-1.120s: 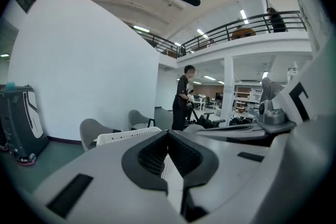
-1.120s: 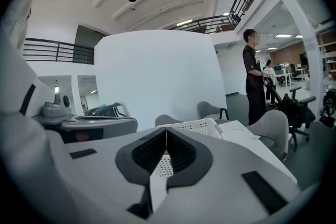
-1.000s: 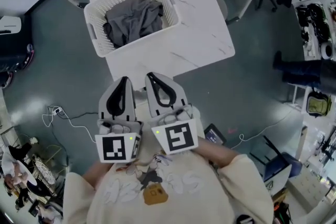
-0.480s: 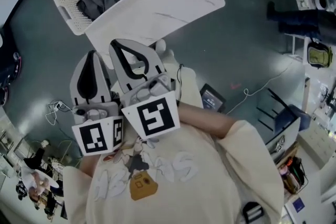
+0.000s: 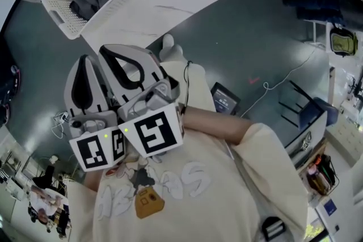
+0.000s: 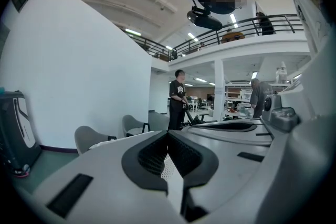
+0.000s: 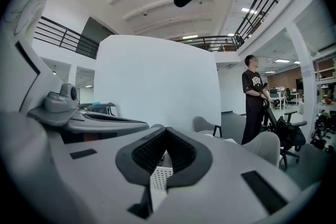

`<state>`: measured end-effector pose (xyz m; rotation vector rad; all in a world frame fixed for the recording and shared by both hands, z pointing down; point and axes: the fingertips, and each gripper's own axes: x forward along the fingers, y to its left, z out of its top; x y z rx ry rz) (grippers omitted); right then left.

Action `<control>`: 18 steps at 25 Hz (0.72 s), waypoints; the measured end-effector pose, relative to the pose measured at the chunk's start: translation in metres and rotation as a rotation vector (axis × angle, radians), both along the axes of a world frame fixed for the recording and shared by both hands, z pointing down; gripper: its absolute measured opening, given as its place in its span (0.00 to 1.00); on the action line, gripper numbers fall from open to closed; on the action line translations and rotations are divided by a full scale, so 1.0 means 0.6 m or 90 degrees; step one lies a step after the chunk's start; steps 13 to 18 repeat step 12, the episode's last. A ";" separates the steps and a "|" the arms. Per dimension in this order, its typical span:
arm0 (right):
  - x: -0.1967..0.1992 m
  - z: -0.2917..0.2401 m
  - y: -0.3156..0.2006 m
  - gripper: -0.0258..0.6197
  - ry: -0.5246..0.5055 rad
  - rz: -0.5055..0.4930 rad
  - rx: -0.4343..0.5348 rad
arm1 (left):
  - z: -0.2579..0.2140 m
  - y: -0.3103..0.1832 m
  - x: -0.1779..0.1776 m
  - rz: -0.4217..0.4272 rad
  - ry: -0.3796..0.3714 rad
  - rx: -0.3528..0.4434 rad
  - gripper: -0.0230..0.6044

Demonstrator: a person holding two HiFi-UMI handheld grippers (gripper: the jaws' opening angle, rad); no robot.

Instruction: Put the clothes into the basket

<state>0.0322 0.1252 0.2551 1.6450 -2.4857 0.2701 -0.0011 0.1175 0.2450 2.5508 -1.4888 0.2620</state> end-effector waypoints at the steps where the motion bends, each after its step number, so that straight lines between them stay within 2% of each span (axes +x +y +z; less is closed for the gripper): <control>1: 0.002 -0.001 0.002 0.05 0.002 0.002 0.006 | 0.000 0.002 0.002 0.000 0.000 0.003 0.05; 6: 0.000 -0.012 0.009 0.05 0.002 0.005 0.036 | -0.007 0.009 -0.001 -0.001 -0.004 0.024 0.05; 18: 0.005 -0.006 0.016 0.05 0.000 0.007 0.016 | -0.009 0.016 0.007 0.014 0.002 0.018 0.05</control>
